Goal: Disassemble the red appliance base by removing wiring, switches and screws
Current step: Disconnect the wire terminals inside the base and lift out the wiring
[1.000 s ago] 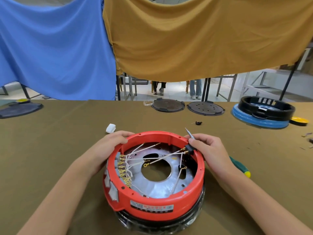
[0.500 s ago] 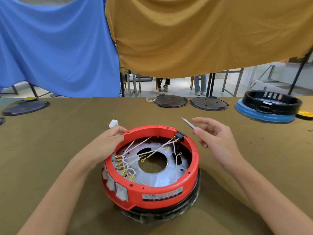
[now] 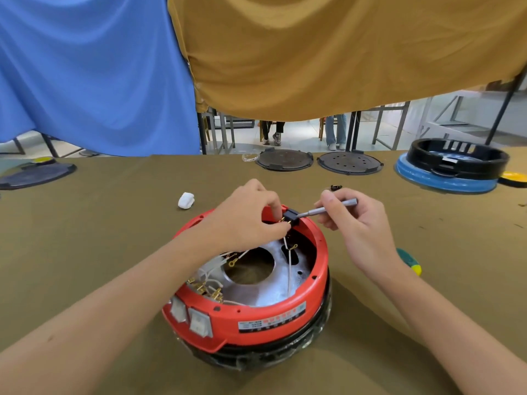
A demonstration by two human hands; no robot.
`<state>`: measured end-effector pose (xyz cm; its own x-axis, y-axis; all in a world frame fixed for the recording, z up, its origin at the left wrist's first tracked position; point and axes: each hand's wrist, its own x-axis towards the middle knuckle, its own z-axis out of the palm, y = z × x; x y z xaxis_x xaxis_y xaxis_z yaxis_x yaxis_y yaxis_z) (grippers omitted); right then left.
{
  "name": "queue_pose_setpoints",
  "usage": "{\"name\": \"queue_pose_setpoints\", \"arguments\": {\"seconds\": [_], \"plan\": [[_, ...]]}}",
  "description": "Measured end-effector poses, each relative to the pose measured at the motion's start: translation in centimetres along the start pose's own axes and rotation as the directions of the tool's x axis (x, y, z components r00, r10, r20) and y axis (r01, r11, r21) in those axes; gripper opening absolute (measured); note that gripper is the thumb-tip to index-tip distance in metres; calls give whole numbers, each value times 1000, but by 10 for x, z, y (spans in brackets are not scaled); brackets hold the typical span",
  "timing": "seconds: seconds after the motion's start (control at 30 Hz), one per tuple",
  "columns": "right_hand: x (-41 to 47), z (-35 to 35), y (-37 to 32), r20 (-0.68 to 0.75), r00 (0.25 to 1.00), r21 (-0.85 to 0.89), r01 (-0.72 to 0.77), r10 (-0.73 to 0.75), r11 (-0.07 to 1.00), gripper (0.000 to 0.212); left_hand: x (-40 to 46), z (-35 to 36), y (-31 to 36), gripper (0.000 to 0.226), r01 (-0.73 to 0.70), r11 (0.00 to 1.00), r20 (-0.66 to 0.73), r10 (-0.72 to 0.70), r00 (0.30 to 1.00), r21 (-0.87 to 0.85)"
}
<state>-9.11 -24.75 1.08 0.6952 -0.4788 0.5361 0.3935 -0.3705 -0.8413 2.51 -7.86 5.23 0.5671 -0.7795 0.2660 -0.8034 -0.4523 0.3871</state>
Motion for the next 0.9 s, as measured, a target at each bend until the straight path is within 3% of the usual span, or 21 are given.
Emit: {"name": "queue_pose_setpoints", "arguments": {"seconds": [0.17,0.53,0.77,0.9], "plan": [[-4,3,1,5,998,-115,65,-65,991,27,3,9,-2,11,-2,997,-79,-4,997,-72],[-7,2,6,58,990,-262,142,-132,954,24,5,20,4,14,-27,1000,-141,28,990,6],[-6,0,8,95,981,-358,194,-172,913,20,11,20,10,9,22,999,-122,-17,992,42],[-9,0,7,92,976,-391,216,-195,895,22,17,13,12,9,81,996,1,-81,997,-24]]}}
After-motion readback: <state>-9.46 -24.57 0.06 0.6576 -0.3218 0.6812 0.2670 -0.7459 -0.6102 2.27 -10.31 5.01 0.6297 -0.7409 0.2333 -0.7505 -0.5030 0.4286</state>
